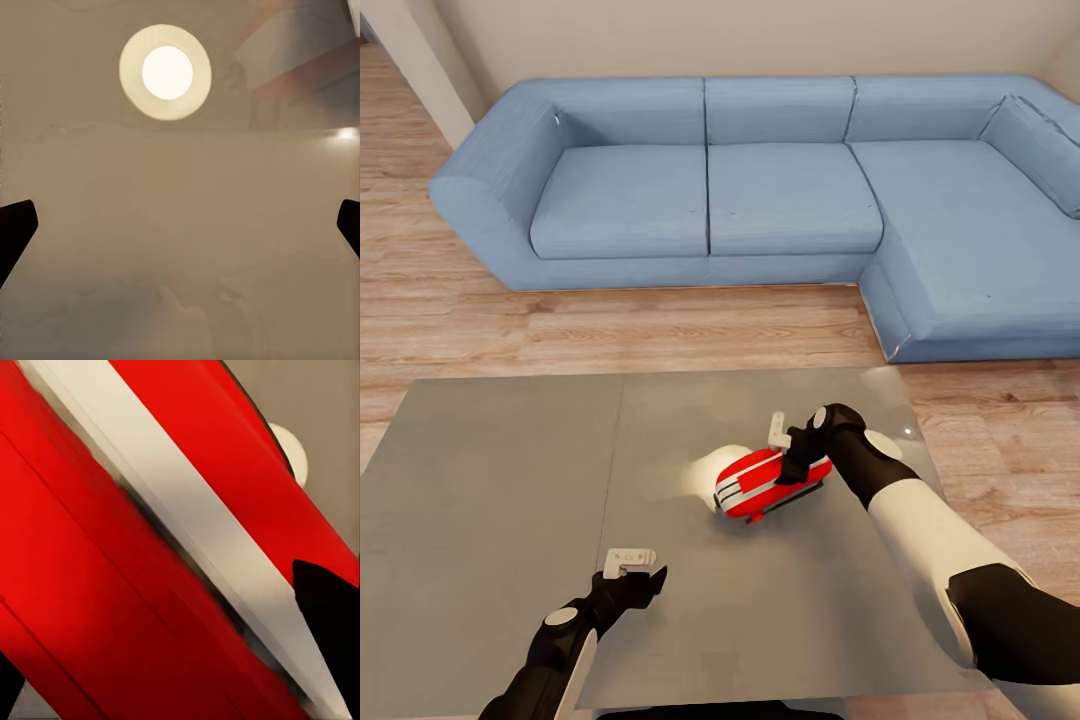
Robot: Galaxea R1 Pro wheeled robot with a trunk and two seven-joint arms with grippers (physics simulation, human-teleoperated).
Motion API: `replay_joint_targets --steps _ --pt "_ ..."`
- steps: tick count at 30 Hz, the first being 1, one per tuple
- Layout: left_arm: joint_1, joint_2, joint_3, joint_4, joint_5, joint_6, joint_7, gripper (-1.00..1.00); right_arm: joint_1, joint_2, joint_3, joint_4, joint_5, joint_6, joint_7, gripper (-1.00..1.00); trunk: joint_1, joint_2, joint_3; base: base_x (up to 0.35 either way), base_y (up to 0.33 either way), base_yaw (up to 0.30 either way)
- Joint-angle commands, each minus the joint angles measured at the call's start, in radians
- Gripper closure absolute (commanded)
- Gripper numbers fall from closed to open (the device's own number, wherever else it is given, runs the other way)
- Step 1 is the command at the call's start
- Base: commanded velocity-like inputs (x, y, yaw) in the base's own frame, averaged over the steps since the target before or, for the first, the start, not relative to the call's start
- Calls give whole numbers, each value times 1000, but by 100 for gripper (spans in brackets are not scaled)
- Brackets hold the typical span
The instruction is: Turn on the radio receiver that's on the table in the living room.
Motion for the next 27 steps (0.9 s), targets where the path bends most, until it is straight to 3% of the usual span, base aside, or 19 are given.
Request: replay_joint_targets --steps 1,10,15,19,20,27 --pt "0 0 1 0 0 0 0 -100 -2 0 0 66 4 3 0 100 0 0 0 0 0 0" --pt "0 0 1 0 0 0 0 -100 -7 1 0 70 8 -21 2 100 0 0 0 0 0 0" --pt "0 0 2 0 -1 -2 0 -100 -7 0 1 7 6 -23 17 100 0 0 0 0 0 0" --pt "0 0 2 -1 -2 -4 0 -100 -7 -4 -1 -102 2 -15 77 100 0 0 0 0 0 0" --pt "0 0 2 -1 -3 -8 0 -100 -7 -18 -3 -346 1 91 197 100 0 0 0 0 0 0" --pt "0 0 2 0 -3 -9 0 -100 -7 -18 -3 -377 3 104 206 100 0 0 0 0 0 0"
